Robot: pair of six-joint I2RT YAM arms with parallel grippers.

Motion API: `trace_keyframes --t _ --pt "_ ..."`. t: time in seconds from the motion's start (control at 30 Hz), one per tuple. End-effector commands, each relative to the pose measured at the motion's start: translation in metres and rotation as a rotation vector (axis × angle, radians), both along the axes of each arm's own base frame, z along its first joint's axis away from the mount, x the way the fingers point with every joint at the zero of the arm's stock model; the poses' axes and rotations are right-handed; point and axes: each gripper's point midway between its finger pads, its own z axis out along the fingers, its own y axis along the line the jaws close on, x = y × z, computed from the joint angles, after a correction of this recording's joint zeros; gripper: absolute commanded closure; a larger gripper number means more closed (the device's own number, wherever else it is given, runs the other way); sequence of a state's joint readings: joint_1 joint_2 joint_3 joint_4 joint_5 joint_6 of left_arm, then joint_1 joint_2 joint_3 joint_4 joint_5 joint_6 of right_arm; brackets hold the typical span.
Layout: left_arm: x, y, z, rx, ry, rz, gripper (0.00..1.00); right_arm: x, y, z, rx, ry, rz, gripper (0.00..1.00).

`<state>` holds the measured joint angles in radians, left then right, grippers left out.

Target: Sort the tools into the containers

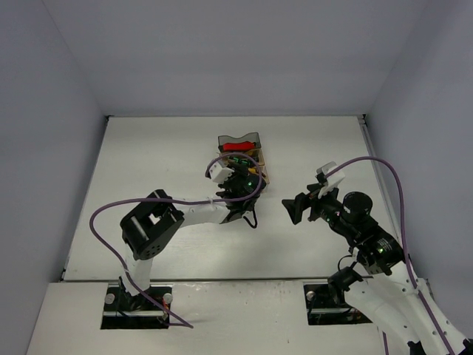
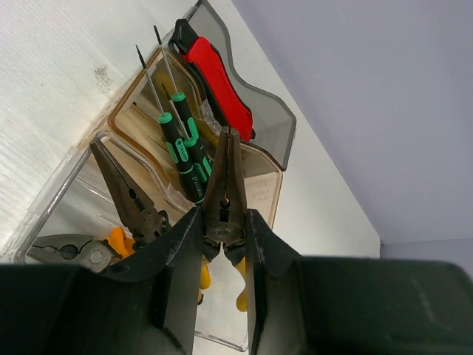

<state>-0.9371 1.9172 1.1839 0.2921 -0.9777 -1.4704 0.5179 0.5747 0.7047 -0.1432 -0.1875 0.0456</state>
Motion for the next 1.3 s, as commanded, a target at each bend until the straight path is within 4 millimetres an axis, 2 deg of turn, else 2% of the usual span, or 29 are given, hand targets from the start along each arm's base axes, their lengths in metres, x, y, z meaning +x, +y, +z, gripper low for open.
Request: trace_keyframes --t 0.0,0.27,0.37,0.5,0.6,0.63,0.73,0.77,0.87,0.97,1.13,1.27 --pt "0.006 -0.004 0.048 -0.126 -0.105 0.040 0.72 0.004 0.005 0.014 0.033 -0.044 0.007 0.11" --pt "-0.002 0.003 0.043 -0.116 -0.092 0.029 0.56 0.004 0.004 0.014 0.034 -0.043 0.003 0.10" --pt "-0.008 0.007 0.050 -0.105 -0.096 0.020 0.52 0.005 0.004 0.014 0.034 -0.042 0.001 0.09" --pt "-0.018 0.016 0.069 -0.061 -0.107 -0.005 0.49 0.006 0.001 0.016 0.032 -0.051 -0.018 0.08" --pt "-0.029 0.022 0.093 0.092 -0.110 -0.069 0.46 0.007 -0.006 0.024 0.039 -0.074 -0.054 0.07" --pt "-0.035 0.024 0.110 0.112 -0.123 -0.098 0.45 0.008 -0.008 0.027 0.041 -0.081 -0.067 0.06" --pt "-0.046 0.035 0.129 0.225 -0.132 -0.158 0.43 0.011 -0.016 0.037 0.047 -0.105 -0.117 0.00" --pt "-0.049 0.043 0.134 0.300 -0.128 -0.176 0.40 0.014 -0.023 0.040 0.045 -0.112 -0.155 0.00" --pt "-0.073 0.080 0.180 0.432 -0.156 -0.212 0.37 0.019 -0.038 0.046 0.035 -0.130 -0.247 0.00" --pt "-0.093 0.116 0.202 0.602 -0.122 -0.247 0.33 0.021 -0.055 0.058 0.061 -0.148 -0.348 0.00" --pt "-0.132 0.188 0.236 0.797 -0.077 -0.273 0.26 0.016 -0.101 0.073 0.222 -0.162 -0.623 0.00" --pt "-0.157 0.227 0.241 0.902 -0.054 -0.303 0.19 0.006 -0.113 0.077 0.203 -0.213 -0.643 0.00"
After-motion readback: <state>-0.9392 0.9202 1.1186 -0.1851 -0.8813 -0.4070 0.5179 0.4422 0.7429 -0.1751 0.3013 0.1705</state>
